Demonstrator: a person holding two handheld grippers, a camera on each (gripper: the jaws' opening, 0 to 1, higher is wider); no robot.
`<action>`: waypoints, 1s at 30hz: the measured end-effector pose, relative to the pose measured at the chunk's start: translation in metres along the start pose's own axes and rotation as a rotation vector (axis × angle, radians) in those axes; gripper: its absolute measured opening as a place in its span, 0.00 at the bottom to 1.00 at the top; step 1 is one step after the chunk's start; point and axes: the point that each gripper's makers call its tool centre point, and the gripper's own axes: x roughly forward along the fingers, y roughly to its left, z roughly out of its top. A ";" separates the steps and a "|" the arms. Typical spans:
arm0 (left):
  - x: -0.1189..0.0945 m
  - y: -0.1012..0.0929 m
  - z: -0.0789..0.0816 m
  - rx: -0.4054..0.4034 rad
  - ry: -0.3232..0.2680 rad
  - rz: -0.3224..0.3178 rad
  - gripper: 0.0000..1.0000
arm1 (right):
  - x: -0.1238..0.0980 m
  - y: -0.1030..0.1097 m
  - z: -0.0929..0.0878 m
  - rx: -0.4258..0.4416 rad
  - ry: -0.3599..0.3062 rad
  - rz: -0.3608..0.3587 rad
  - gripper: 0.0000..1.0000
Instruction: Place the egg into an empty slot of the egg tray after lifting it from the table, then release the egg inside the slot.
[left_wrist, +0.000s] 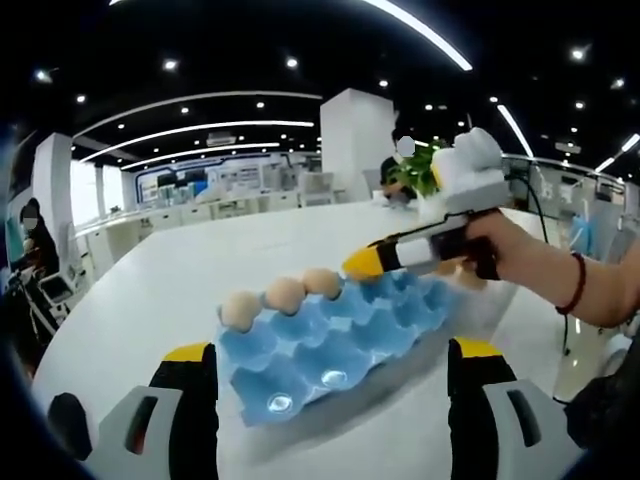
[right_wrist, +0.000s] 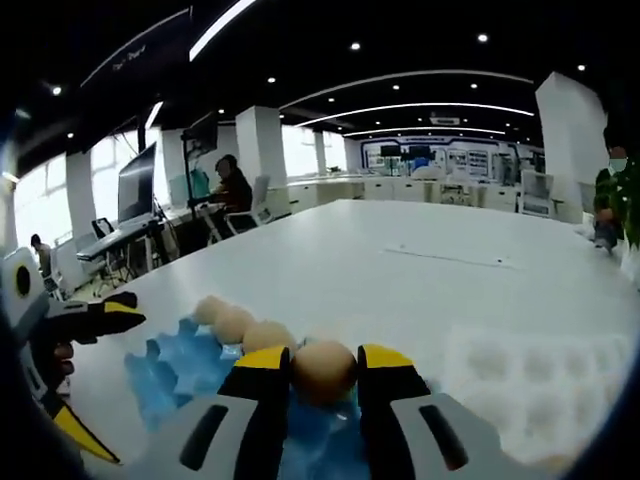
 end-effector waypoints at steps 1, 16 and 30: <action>0.000 0.000 0.000 0.000 0.001 0.000 0.97 | 0.000 0.000 -0.001 -0.010 0.004 -0.004 0.28; -0.002 0.006 -0.005 -0.009 0.004 0.005 0.97 | 0.007 -0.002 -0.009 0.024 0.013 -0.002 0.28; -0.004 0.006 -0.006 -0.008 0.001 0.003 0.97 | 0.008 -0.002 -0.008 0.020 0.006 0.003 0.30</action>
